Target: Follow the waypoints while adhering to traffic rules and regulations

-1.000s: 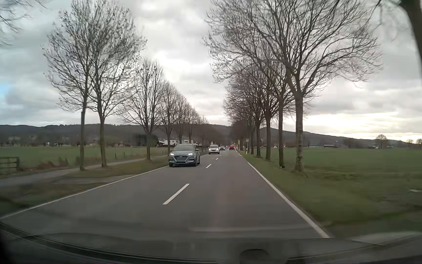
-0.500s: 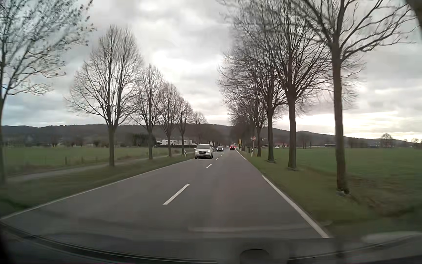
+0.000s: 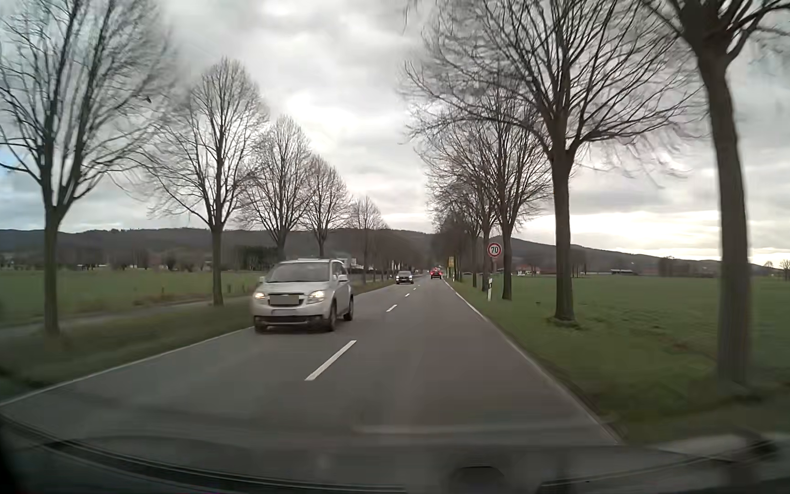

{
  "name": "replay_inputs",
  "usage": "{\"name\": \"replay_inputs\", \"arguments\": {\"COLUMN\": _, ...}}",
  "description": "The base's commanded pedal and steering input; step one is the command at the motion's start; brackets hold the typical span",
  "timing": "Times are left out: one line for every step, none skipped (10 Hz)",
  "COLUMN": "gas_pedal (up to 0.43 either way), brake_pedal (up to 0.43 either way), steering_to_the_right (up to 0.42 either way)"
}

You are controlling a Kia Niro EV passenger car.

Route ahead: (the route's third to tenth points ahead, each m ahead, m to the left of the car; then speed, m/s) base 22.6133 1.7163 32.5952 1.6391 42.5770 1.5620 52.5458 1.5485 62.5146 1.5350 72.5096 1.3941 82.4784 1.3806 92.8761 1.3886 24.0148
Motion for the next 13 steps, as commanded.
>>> {"name": "replay_inputs", "arguments": {"gas_pedal": 0.0, "brake_pedal": 0.0, "steering_to_the_right": 0.004}}
{"name": "replay_inputs", "arguments": {"gas_pedal": 0.0, "brake_pedal": 0.0, "steering_to_the_right": 0.005}}
{"name": "replay_inputs", "arguments": {"gas_pedal": 0.0, "brake_pedal": 0.0, "steering_to_the_right": 0.006}}
{"name": "replay_inputs", "arguments": {"gas_pedal": 0.0, "brake_pedal": 0.024, "steering_to_the_right": 0.008}}
{"name": "replay_inputs", "arguments": {"gas_pedal": 0.0, "brake_pedal": 0.14, "steering_to_the_right": 0.008}}
{"name": "replay_inputs", "arguments": {"gas_pedal": 0.0, "brake_pedal": 0.195, "steering_to_the_right": 0.008}}
{"name": "replay_inputs", "arguments": {"gas_pedal": 0.0, "brake_pedal": 0.244, "steering_to_the_right": 0.008}}
{"name": "replay_inputs", "arguments": {"gas_pedal": 0.0, "brake_pedal": 0.262, "steering_to_the_right": 0.008}}
{"name": "replay_inputs", "arguments": {"gas_pedal": 0.0, "brake_pedal": 0.274, "steering_to_the_right": 0.008}}
{"name": "replay_inputs", "arguments": {"gas_pedal": 0.0, "brake_pedal": 0.293, "steering_to_the_right": 0.007}}
{"name": "replay_inputs", "arguments": {"gas_pedal": 0.0, "brake_pedal": 0.293, "steering_to_the_right": 0.008}}
{"name": "replay_inputs", "arguments": {"gas_pedal": 0.0, "brake_pedal": 0.293, "steering_to_the_right": 0.007}}
{"name": "replay_inputs", "arguments": {"gas_pedal": 0.0, "brake_pedal": 0.293, "steering_to_the_right": 0.008}}
